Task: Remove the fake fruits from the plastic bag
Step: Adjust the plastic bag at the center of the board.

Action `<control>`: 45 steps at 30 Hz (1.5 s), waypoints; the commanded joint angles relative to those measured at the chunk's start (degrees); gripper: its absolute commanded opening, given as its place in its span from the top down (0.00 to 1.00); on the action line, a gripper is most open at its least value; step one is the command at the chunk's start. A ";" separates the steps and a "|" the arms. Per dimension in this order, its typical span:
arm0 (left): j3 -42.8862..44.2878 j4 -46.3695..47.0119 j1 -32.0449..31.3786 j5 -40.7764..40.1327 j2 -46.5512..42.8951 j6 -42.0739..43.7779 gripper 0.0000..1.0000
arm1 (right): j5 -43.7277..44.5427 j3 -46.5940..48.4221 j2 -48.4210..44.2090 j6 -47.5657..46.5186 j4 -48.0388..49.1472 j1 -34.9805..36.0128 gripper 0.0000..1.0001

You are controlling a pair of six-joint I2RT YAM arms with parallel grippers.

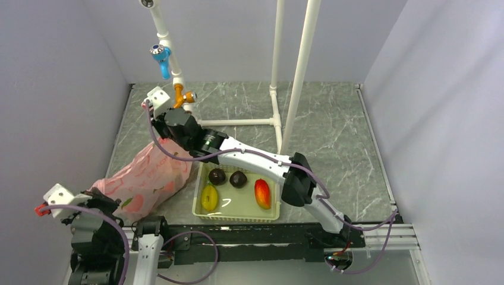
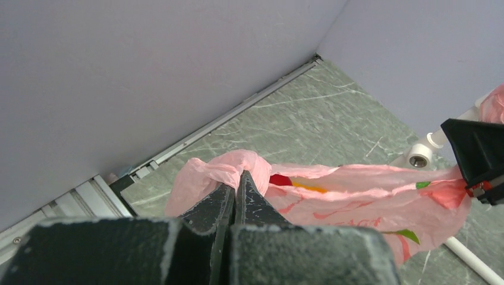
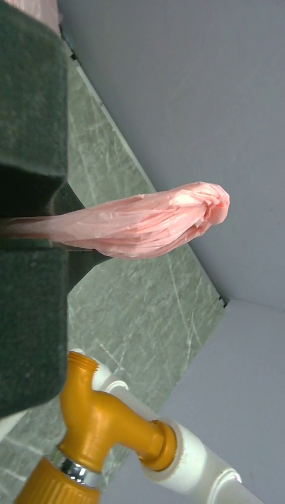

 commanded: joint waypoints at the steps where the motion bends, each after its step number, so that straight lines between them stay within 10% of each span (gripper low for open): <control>1: 2.56 -2.91 0.08 -1.02 -2.55 -2.50 1.00 | -7.27 2.93 -0.06 3.43 8.82 -1.54 1.00; 6: 4.46 -7.98 -0.28 6.24 -4.26 -5.43 1.00 | -11.35 4.14 0.32 6.56 6.72 -1.90 0.87; 14: 2.55 -8.77 -0.63 28.29 -3.06 -5.43 1.00 | -7.32 -5.04 -9.83 15.48 -11.70 -1.67 0.02; 20: 0.34 -8.98 -0.70 35.45 -4.72 -5.01 1.00 | 0.45 -11.70 -18.53 32.83 -26.15 -1.58 0.00; 27: -0.61 -9.29 -0.67 37.36 -6.19 -4.32 0.96 | -1.23 -29.43 -29.29 50.52 -19.55 -1.38 0.00; 45: 0.40 -10.43 -0.70 37.55 -5.78 -3.37 0.95 | -7.02 -27.27 -18.38 55.30 -10.39 5.46 0.09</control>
